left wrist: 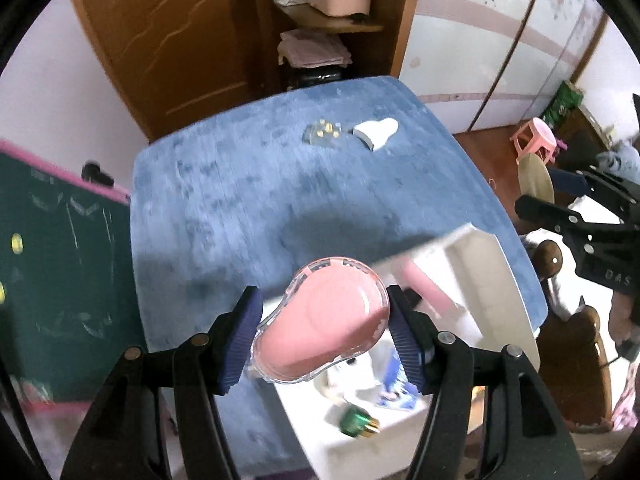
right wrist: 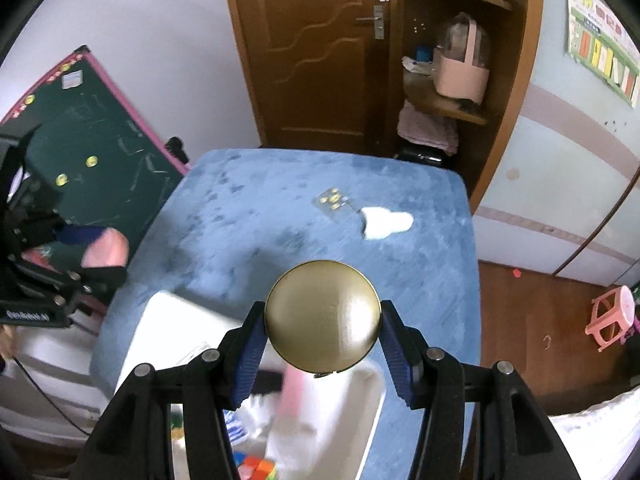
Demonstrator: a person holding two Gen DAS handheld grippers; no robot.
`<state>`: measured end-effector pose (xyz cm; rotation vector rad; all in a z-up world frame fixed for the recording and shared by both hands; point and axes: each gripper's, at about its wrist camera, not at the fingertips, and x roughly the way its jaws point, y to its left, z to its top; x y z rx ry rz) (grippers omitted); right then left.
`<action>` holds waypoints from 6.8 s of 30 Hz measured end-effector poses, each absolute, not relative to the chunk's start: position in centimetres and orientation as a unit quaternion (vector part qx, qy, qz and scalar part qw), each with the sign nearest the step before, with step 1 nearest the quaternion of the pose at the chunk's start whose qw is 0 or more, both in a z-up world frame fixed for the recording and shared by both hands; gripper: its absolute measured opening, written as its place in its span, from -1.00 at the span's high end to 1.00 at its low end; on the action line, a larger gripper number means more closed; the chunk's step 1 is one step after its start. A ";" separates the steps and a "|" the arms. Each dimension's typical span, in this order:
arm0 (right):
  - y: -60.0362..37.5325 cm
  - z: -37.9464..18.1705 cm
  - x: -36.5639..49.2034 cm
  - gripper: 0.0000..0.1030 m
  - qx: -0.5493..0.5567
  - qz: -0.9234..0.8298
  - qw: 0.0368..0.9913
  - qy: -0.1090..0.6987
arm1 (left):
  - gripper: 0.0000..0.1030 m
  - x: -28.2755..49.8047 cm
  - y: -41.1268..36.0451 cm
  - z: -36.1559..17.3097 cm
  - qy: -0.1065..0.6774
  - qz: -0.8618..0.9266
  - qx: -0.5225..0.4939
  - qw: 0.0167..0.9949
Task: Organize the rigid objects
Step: 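Carry the pink dispenser and gold tin into the tray and release both, then lift both open tools out of the tray toward the clear box and white block, then grasp the clear sticker box with left tool while right tool grasps the white block, then carry the clear box and white block into the tray and release both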
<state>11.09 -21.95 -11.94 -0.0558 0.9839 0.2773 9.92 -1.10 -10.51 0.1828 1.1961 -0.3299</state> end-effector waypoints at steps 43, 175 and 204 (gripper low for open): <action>-20.5 -24.9 -0.1 -0.30 -0.044 0.113 0.785 0.607 | -0.30 4.6 -7.1 -22.5 0.605 -0.127 0.035 0.785; -25.6 -29.1 32.9 -0.22 0.259 -0.118 0.678 0.678 | -0.24 35.8 -10.6 -27.5 0.561 -0.172 0.137 0.798; -20.7 -7.1 13.4 -0.22 0.089 0.090 0.854 0.505 | -0.24 12.4 -4.1 -5.1 0.455 -0.129 0.060 0.879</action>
